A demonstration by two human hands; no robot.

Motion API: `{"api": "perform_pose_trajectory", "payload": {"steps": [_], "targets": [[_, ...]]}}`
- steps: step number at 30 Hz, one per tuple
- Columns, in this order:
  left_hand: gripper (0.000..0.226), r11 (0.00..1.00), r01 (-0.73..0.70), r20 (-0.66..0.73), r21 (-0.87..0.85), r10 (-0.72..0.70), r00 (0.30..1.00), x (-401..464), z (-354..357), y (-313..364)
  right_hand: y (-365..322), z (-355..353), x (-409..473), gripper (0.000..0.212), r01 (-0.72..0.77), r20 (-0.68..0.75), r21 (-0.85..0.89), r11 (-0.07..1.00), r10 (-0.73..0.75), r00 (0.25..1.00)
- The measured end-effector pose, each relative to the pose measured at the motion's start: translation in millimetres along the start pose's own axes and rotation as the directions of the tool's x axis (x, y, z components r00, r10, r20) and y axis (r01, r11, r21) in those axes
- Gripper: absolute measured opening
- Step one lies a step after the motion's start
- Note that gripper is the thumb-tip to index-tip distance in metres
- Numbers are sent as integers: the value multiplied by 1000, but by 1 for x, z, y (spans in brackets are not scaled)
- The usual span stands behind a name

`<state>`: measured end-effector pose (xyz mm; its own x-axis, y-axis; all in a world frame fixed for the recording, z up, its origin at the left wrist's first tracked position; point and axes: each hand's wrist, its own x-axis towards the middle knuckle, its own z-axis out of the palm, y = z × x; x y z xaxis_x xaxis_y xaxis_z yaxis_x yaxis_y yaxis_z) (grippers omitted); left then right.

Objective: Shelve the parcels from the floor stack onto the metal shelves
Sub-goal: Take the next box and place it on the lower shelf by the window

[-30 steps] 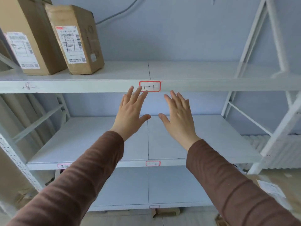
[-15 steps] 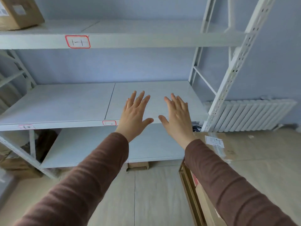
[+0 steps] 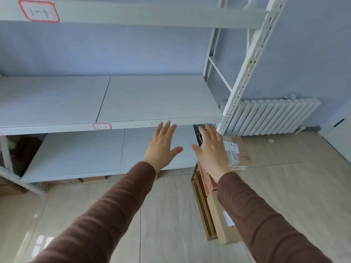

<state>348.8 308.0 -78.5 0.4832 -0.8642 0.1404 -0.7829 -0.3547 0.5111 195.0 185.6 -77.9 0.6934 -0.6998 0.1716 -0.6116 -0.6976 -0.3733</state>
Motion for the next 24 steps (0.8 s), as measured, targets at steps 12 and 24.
{"api": "perform_pose_trajectory", "payload": {"steps": [12,24], "targets": [[80,969,245,101,-38,-240,965,45,121,63,163,18,33,63,-55,105,150,987,39,994],[81,804,590,323,-73,-541,777,48,314,126,365,65,16,61,-167,418,114,979,105,902]]}}
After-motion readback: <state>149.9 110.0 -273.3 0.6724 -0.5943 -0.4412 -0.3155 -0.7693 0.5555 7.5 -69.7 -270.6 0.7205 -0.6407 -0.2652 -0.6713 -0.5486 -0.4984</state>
